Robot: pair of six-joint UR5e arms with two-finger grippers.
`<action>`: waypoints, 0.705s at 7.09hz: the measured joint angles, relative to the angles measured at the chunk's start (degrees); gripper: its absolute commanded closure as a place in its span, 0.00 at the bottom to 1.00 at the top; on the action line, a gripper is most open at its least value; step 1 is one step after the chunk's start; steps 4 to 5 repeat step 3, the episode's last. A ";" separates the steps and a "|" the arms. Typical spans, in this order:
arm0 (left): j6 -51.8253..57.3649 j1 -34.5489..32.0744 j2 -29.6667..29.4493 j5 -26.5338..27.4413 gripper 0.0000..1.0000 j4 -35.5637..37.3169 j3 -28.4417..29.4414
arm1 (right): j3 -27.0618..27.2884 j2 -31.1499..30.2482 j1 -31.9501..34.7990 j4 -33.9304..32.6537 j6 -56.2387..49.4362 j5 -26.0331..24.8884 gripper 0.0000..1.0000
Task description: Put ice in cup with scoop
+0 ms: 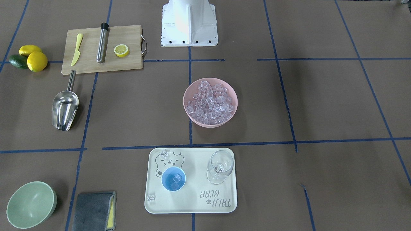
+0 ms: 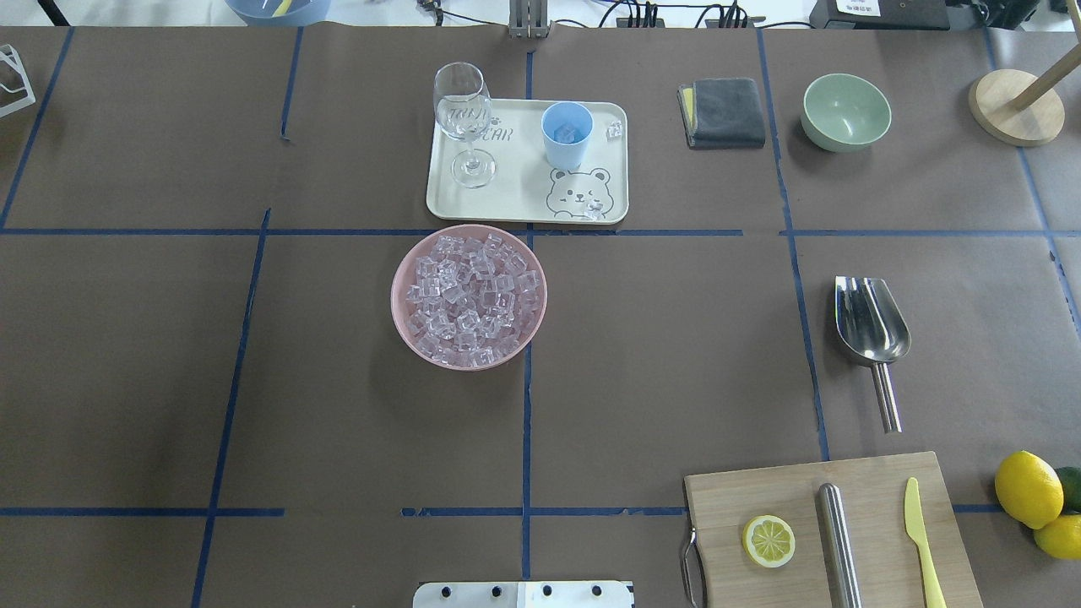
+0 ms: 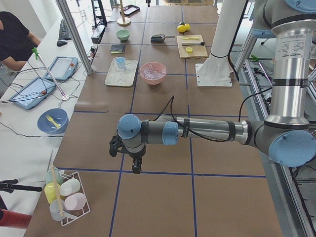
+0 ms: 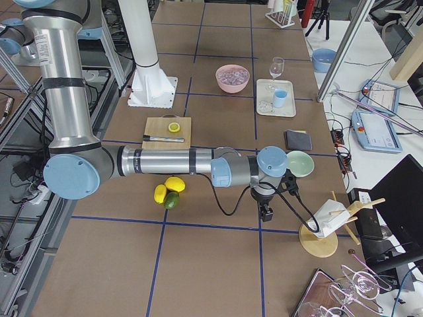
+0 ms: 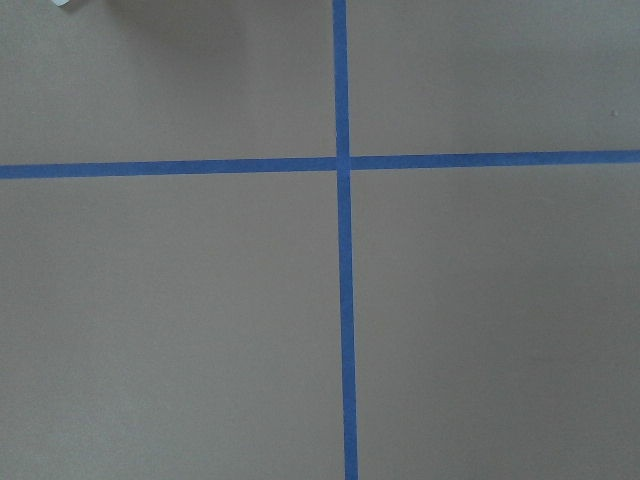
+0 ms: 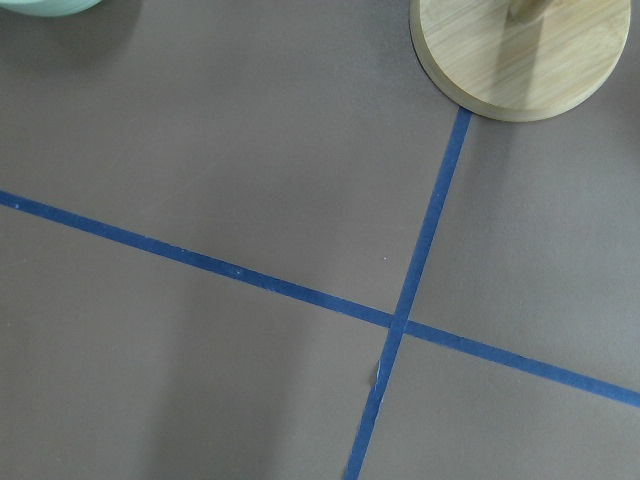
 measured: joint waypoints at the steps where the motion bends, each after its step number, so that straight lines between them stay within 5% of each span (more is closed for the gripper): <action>1: -0.02 0.02 -0.22 0.12 0.00 0.02 0.00 | 0.41 0.25 0.04 -0.15 0.09 0.15 0.00; 5: -0.02 0.02 -1.18 0.46 0.00 0.26 -0.03 | 0.94 0.36 0.10 -0.47 0.13 0.34 0.00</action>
